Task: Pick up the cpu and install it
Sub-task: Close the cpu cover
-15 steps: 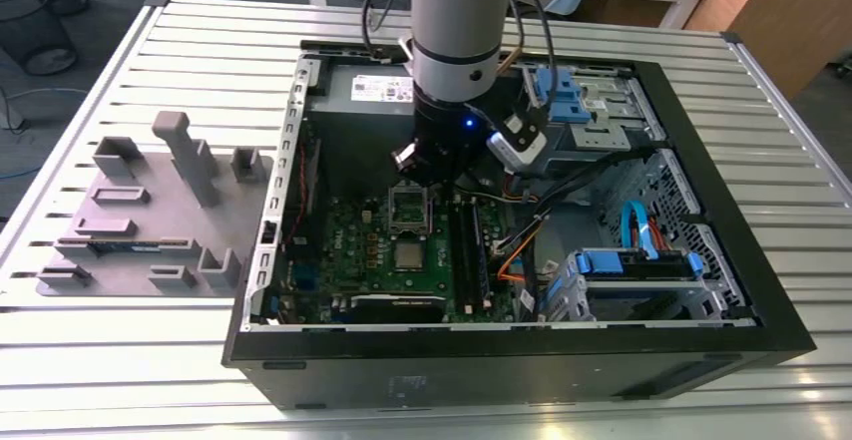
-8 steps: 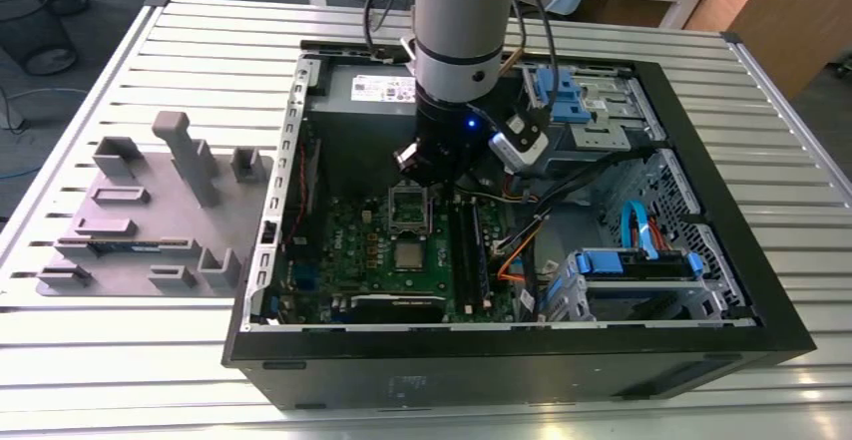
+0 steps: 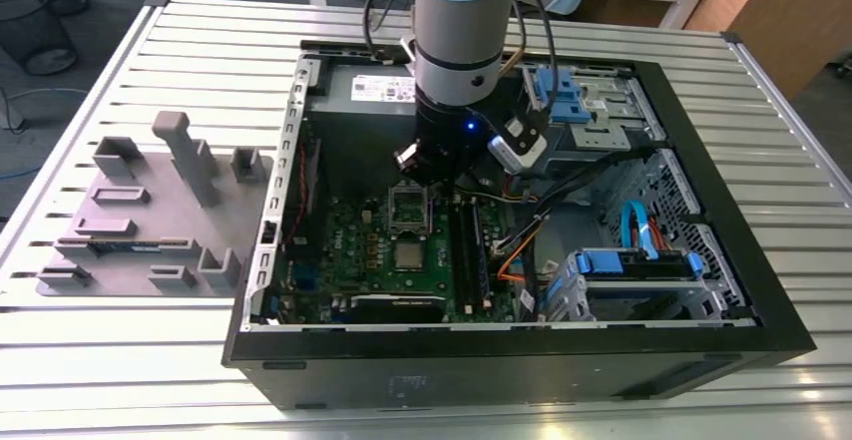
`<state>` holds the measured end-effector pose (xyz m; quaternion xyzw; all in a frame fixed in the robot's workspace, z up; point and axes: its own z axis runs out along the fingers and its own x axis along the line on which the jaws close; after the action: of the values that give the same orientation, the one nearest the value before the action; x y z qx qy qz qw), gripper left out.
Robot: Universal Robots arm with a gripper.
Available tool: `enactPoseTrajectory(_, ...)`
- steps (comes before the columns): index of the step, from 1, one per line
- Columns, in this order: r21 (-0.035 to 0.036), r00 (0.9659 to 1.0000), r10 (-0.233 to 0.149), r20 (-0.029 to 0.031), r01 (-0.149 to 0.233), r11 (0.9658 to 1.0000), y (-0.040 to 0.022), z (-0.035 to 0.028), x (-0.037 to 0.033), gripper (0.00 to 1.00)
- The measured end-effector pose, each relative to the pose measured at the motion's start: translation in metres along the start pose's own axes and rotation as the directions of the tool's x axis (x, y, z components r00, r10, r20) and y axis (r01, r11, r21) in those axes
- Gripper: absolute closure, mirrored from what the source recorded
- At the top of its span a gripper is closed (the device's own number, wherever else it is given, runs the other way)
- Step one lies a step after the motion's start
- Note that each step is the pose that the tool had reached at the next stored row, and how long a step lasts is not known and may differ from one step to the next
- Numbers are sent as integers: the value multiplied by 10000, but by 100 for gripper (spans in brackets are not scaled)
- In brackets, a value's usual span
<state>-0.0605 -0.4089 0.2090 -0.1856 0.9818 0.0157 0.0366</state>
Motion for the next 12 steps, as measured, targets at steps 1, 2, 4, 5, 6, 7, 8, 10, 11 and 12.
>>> enactPoseTrajectory(1,0,10000,0,-1,0,10000,0,5,1,89)
enactPoseTrajectory(2,0,10000,0,-2,0,10000,0,9,1,89)
enactPoseTrajectory(4,-6,10000,1,0,-1,10000,-1,23,2,89)
enactPoseTrajectory(5,-22,10000,2,5,-2,10000,-1,28,3,89)
enactPoseTrajectory(6,-38,10000,2,13,-2,10000,-1,33,3,89)
enactPoseTrajectory(7,-42,10000,3,15,-3,10000,-1,35,3,89)
enactPoseTrajectory(8,-42,10000,3,14,-3,10000,-1,35,3,89)
enactPoseTrajectory(10,-45,10000,3,16,-3,10000,-1,41,4,89)
enactPoseTrajectory(11,-45,10000,4,16,-4,10000,1,44,9,89)
enactPoseTrajectory(12,-44,10000,2,15,-2,10000,3,48,13,89)
